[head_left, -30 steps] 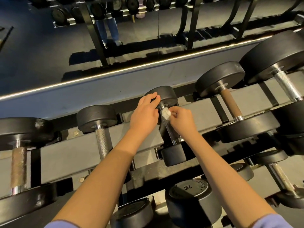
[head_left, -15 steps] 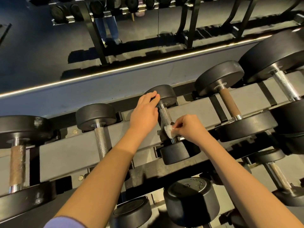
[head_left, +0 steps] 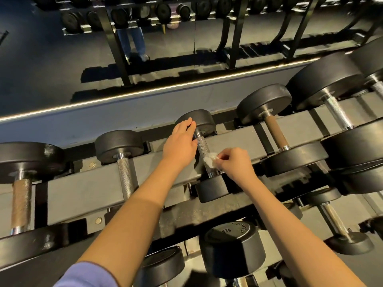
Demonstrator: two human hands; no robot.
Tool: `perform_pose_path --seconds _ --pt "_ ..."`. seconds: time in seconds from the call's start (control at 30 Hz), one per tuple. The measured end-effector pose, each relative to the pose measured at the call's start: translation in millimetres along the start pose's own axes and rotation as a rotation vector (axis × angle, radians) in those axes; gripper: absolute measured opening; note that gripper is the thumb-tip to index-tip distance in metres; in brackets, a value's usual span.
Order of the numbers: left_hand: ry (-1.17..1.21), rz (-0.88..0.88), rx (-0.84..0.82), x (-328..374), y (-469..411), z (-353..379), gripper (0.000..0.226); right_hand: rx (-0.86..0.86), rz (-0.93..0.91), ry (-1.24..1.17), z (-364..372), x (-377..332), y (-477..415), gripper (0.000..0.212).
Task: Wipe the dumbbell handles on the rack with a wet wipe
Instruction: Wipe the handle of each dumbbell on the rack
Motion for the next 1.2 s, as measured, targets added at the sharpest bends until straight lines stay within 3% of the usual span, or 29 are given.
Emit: perform_pose_path --seconds 0.17,0.27,0.5,0.63,0.77,0.87,1.07,1.2 --pt "0.112 0.073 -0.026 15 37 15 0.040 0.260 -0.072 -0.314 -27 7 37 0.004" --pt "0.230 0.133 -0.007 30 76 33 0.039 0.342 -0.089 -0.411 -33 20 65 0.004" --pt "0.149 0.265 0.079 58 149 71 0.038 0.448 0.037 -0.528 3 79 148 0.003" --pt "0.156 0.289 -0.053 60 178 115 0.052 0.458 0.142 -0.572 36 114 190 0.004" --pt "0.119 0.293 -0.241 56 199 168 0.037 0.484 0.227 -0.574 62 146 226 0.005" --pt "0.086 0.279 -0.314 53 215 193 0.038 0.487 0.279 -0.563 78 167 250 0.003" --pt "0.041 0.210 -0.366 48 236 232 0.049 0.403 0.357 -0.493 107 207 270 0.005" --pt "0.001 0.164 -0.281 46 240 254 0.050 0.333 0.375 -0.433 127 237 274 0.005"
Point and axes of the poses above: each hand's wrist, its own y-axis away from the middle knuckle, its own z-axis out of the palm, x = y × z, the point moved 8 cm from there along -y, towards the middle knuckle, and after that the axes turned 11 degrees about -x, right-handed, at the moved point
